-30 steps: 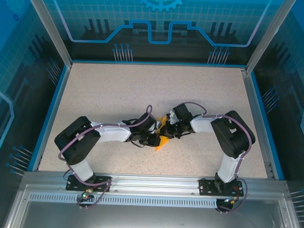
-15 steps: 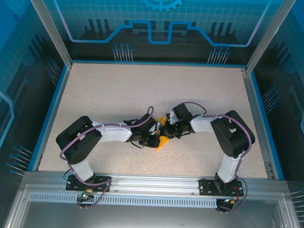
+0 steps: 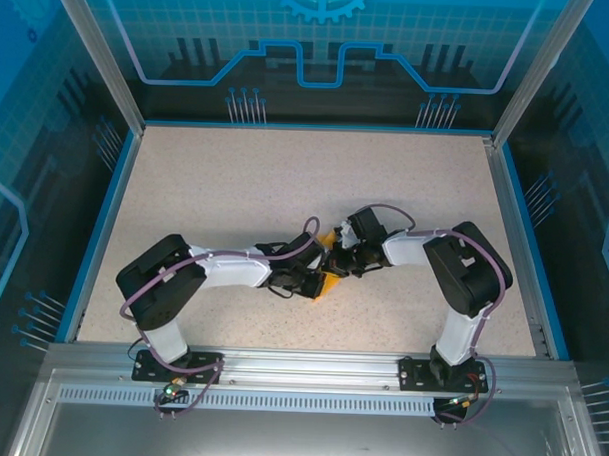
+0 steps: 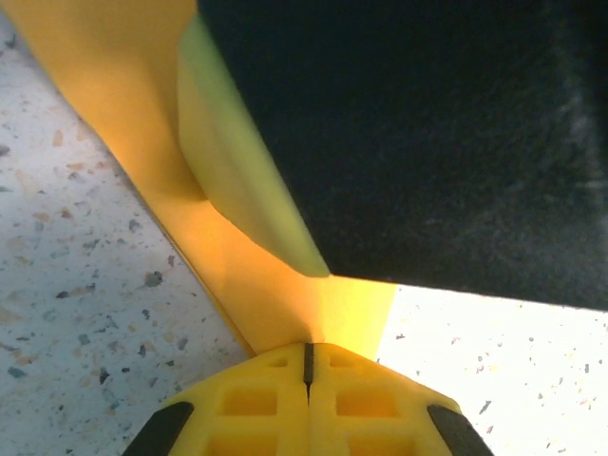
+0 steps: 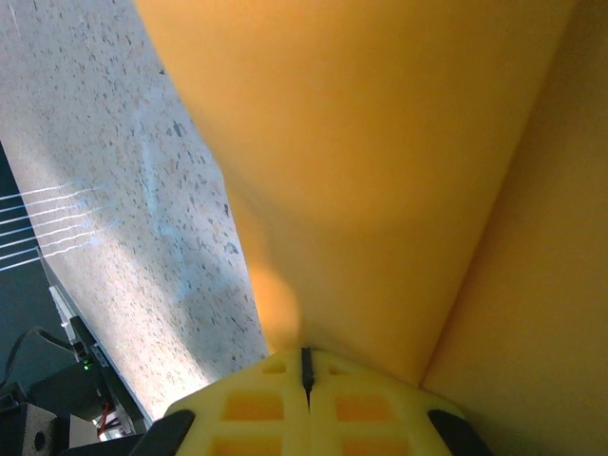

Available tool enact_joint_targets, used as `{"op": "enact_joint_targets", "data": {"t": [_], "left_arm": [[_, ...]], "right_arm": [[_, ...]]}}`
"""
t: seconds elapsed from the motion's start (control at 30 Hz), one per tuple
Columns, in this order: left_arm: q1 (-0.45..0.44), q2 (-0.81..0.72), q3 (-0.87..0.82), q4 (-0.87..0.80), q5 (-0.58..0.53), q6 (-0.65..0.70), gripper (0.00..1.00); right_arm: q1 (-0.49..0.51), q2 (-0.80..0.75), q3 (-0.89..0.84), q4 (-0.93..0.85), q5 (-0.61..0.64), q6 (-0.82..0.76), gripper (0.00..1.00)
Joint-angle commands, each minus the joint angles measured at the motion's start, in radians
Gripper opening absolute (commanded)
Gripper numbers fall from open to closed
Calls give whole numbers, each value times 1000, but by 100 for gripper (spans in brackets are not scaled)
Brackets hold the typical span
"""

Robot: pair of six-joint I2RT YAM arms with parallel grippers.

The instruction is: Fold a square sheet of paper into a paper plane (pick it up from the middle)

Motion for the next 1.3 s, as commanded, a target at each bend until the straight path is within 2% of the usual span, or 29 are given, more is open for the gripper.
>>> {"op": "enact_joint_targets", "data": {"t": [0.0,0.3,0.6,0.9,1.27], "left_arm": [[-5,72,-76,-42,-110,17,0],[-5,65,-146,44,-115,11,0],[-5,62,-174,64,-124,13,0],[-5,43,-178,7,-166,16,0],[-4,12,-200,-4,-164,11,0]], "right_arm": [[-17,-11,-59,-45,42,40,6],[11,-84,-133,108,-10,179,7],[78,-73,-150,153,45,244,6],[35,-50,-70,-75,206,102,6],[-56,-38,-30,-105,244,28,6]]}}
